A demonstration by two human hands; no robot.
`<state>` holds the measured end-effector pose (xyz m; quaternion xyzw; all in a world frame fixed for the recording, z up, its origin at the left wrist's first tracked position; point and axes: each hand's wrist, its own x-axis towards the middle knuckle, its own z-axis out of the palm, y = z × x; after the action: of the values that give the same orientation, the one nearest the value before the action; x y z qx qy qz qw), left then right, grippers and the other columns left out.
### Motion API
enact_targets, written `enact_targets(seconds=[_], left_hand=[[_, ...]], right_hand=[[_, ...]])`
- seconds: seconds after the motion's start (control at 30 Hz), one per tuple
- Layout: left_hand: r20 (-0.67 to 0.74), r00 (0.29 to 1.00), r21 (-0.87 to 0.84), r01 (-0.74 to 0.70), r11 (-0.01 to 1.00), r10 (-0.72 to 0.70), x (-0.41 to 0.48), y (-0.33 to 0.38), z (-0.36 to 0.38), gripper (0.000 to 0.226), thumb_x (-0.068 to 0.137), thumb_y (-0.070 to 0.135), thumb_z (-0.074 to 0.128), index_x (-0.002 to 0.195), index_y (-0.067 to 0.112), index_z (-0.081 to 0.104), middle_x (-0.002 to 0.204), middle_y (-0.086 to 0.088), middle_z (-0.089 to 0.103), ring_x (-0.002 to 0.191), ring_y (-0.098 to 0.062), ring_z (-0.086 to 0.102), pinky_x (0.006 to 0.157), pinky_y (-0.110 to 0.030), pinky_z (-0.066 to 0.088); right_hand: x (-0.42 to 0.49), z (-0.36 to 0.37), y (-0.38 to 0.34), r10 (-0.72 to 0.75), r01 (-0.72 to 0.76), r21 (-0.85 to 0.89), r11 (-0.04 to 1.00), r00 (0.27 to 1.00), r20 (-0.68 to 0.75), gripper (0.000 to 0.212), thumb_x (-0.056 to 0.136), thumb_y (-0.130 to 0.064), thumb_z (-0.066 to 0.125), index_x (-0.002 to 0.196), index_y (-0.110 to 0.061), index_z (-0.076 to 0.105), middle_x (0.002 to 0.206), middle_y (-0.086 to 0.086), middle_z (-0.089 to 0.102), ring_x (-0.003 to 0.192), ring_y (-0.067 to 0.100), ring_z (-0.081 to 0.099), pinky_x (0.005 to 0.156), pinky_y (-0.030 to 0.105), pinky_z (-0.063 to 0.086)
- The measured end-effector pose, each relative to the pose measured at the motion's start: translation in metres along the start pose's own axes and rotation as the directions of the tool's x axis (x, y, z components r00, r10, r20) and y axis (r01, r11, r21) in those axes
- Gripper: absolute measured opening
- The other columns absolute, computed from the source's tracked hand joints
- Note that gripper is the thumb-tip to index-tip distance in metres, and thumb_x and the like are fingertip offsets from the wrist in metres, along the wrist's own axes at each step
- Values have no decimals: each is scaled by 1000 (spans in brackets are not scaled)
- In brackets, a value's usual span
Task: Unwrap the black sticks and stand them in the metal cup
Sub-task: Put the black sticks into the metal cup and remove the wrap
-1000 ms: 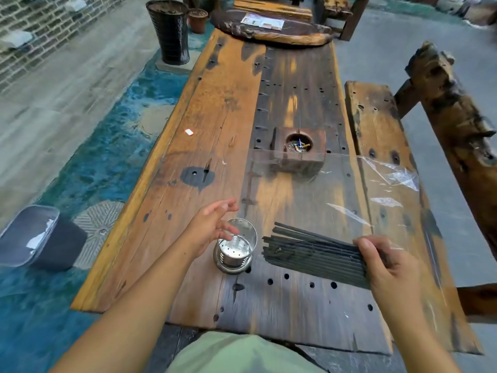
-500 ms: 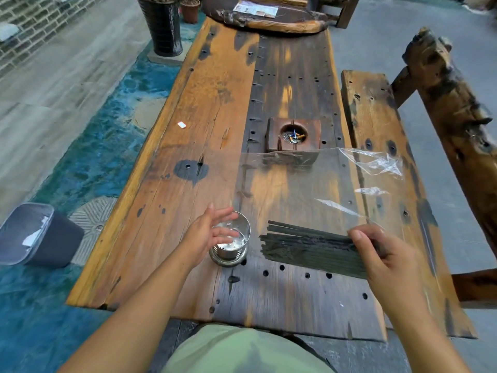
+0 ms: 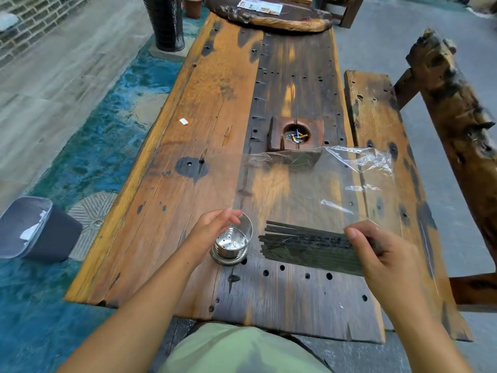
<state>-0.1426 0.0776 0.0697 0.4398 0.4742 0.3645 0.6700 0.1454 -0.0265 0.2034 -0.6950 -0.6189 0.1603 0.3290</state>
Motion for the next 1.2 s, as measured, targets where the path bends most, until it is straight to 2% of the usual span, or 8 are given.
enact_targets(seconds=[0.1,0.2,0.33,0.4,0.5,0.83,1.0,1.2], left_hand=[[-25,1000,-13,10,1000,-10,1,-1,0,55,78,67,58,77,12,66,126,-1,69,124,-15,60,116,-48,34],[-35,999,-68,27,997,-29,1,1,2,49,78,68,55,68,22,67,129,-6,66,128,-20,56,118,-48,32],[-45,998,-97,41,994,-46,0,4,3,54,93,61,43,62,24,66,131,-12,64,130,-24,55,118,-50,31],[-64,997,-104,46,994,-53,0,4,2,55,93,57,38,64,18,64,131,-14,64,128,-26,56,117,-50,33],[-81,995,-85,58,995,-65,3,3,1,56,100,49,31,67,13,60,130,-12,65,125,-25,59,114,-50,36],[-79,997,-65,-2,998,-3,4,-7,-2,59,103,50,29,62,22,62,126,-4,68,128,-18,56,118,-44,31],[-50,999,-73,11,997,-14,2,-3,2,58,105,42,25,71,10,59,125,-8,67,125,-17,58,116,-38,34],[-63,998,-109,12,994,-19,1,3,3,56,105,38,25,72,7,57,126,-18,65,119,-13,60,112,-34,37]], right_hand=[[1,1,-2,-3,3,-6,1000,1000,4,17,95,-22,61,80,-25,70,55,-2,57,64,21,52,50,22,34],[4,0,-4,-10,10,-16,1000,1000,13,18,95,-27,59,81,-24,70,54,-1,55,65,22,52,50,26,34],[6,-2,-10,-12,13,-11,1000,1000,20,21,94,-35,54,81,-26,68,49,1,49,63,23,51,49,28,33],[7,-3,-14,-8,8,-15,1000,1000,21,21,94,-36,54,80,-27,68,49,4,50,59,25,50,48,29,34],[9,-2,-17,13,-12,-45,999,999,35,18,95,-31,58,82,-26,69,57,5,60,56,21,56,51,37,45],[14,-2,-16,55,-52,-56,997,997,54,21,95,-39,54,84,-29,68,65,-1,68,61,22,64,55,46,54],[15,0,-20,58,-55,-39,998,996,67,22,95,-45,52,84,-32,67,69,2,70,67,24,68,62,51,57],[23,2,-29,54,-51,-45,998,997,55,24,94,-47,52,82,-32,66,69,4,71,68,24,69,62,49,57]])
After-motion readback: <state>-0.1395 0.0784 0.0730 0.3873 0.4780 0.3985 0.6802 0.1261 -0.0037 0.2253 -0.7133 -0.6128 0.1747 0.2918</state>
